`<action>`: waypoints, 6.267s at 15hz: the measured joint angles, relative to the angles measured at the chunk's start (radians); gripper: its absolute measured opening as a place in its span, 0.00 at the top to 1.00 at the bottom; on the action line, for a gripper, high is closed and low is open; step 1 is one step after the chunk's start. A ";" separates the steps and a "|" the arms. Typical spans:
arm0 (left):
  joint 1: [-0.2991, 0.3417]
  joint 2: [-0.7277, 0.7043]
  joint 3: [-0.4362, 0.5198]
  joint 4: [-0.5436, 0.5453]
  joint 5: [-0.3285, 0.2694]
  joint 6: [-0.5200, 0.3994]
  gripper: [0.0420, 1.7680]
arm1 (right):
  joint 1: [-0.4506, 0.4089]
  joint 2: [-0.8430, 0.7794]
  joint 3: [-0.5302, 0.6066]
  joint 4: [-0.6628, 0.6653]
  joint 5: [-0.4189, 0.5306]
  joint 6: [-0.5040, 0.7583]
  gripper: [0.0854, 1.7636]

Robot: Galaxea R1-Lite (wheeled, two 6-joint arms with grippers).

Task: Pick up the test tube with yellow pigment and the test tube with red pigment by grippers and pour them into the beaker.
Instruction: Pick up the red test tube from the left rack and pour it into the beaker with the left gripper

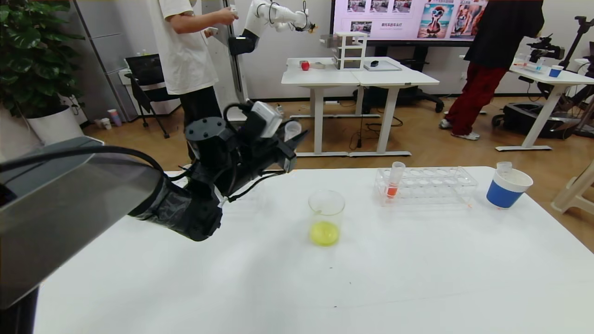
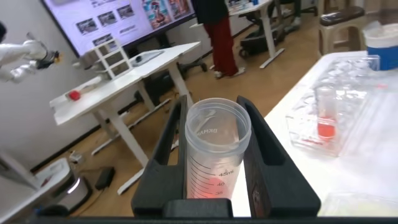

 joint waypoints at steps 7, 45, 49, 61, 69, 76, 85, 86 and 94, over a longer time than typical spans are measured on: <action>-0.055 0.054 0.049 -0.048 -0.207 0.356 0.72 | 0.000 0.000 0.000 0.000 0.000 0.000 0.02; 0.010 0.128 -0.070 0.201 -0.378 1.336 0.72 | 0.000 0.000 0.000 0.000 0.000 0.000 0.02; 0.007 0.104 -0.128 0.340 -0.378 1.463 0.72 | 0.000 0.000 0.000 0.000 0.000 0.000 0.02; 0.007 0.046 -0.143 0.412 -0.355 1.374 0.72 | 0.000 0.000 0.000 0.000 0.000 0.000 0.02; 0.020 -0.041 -0.092 0.189 -0.063 0.444 0.72 | 0.000 0.000 0.000 0.000 0.000 0.000 0.02; 0.028 -0.056 -0.115 0.275 0.659 -0.271 0.72 | 0.000 0.000 0.000 0.000 0.000 0.000 0.02; 0.207 -0.131 -0.018 0.330 0.651 -0.449 0.72 | 0.000 0.000 0.000 0.000 0.000 0.000 0.02; 0.262 -0.148 0.000 0.327 0.597 -0.449 0.72 | 0.000 0.000 0.000 0.000 0.000 0.000 0.02; 0.691 -0.189 0.044 0.324 0.319 -0.450 0.72 | 0.000 0.000 0.000 0.000 0.000 0.000 0.02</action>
